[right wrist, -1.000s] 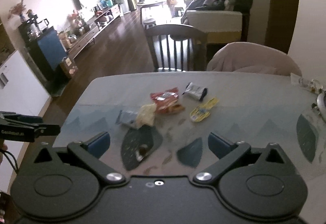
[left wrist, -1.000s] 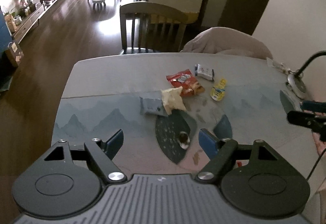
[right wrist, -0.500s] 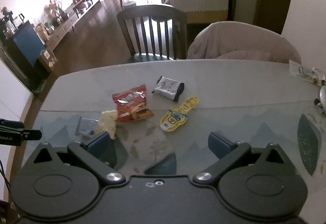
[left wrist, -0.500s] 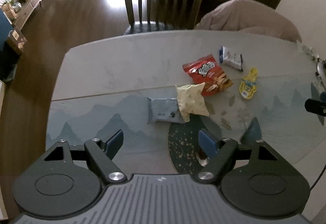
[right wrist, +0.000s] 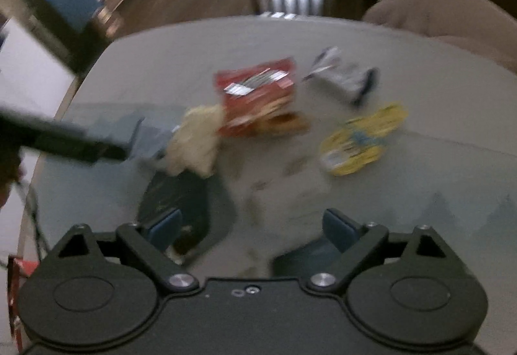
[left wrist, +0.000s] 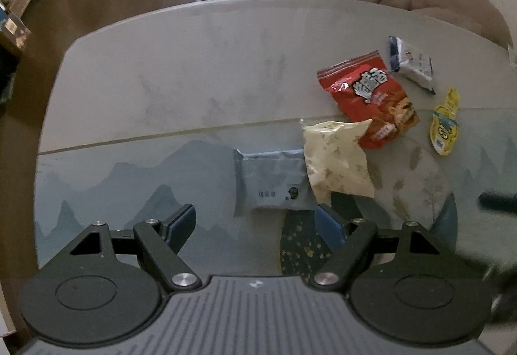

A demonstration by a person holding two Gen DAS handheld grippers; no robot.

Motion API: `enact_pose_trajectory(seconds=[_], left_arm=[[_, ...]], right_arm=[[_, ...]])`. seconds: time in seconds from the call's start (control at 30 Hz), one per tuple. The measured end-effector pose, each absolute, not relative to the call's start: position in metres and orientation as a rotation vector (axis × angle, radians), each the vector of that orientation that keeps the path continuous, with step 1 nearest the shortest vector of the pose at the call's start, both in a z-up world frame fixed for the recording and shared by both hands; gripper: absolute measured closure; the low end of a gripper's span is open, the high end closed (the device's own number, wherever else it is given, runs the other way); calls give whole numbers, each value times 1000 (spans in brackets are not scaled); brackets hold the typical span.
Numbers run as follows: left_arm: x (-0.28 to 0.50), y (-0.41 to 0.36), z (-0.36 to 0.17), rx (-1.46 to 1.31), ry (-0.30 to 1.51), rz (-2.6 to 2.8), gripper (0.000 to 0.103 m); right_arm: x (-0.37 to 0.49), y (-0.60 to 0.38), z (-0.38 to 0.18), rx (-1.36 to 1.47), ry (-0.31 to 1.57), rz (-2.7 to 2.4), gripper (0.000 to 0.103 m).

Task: Organize snacks
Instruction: 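Grasp the grey-blue packet with the left gripper while the right gripper grasps a dark chocolate ball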

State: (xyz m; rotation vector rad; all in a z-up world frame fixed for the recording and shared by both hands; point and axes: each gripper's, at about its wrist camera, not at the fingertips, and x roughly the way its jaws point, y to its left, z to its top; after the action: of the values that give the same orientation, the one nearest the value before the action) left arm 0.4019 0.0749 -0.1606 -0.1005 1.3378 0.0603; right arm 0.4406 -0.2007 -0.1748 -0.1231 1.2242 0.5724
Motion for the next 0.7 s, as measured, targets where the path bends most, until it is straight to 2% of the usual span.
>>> enact_pose_trajectory(seconds=[0.13,0.43,0.7], left_arm=[[416,84,-176,-125,1357,80,22],[433,85,-209,-157,1399,48,22],[434,89,-216,-177,1382,36,22]], right_arm=[[434,-173,-192,-159,1283,633,13],[420,-125,-225,-341,1353,700,28],[404,-102,-236,-473,1331,702,47]])
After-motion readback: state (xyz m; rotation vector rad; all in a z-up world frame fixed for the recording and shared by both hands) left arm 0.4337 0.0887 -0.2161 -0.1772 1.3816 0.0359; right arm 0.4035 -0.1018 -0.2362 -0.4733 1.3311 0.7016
